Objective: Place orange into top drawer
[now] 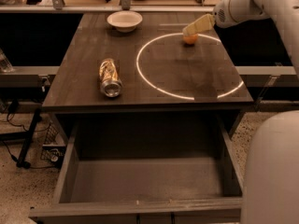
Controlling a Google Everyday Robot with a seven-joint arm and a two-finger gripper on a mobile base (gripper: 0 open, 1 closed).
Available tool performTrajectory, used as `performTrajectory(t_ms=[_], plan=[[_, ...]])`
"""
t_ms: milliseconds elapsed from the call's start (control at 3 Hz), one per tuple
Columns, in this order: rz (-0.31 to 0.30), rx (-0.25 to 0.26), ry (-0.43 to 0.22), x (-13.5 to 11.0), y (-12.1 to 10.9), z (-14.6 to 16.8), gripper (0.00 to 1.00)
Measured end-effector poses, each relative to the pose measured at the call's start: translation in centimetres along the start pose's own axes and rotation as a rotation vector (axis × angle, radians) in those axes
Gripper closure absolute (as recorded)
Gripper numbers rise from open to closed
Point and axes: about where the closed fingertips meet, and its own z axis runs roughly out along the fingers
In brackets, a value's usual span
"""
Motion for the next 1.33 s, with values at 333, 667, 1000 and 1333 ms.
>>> performTrajectory(t_ms=[333,667,1000,1333], plan=[[0.016,0.007,0.011,1.2,-0.2,4.1,0.00],[0.026,-0.011,0.005,1.8,-0.1,6.1,0.02],[0.018,-0.031,-0.026,1.4,0.3,6.6,0.25],[0.015,-0.058,-0.045,1.5,1.0,6.6,0.56]])
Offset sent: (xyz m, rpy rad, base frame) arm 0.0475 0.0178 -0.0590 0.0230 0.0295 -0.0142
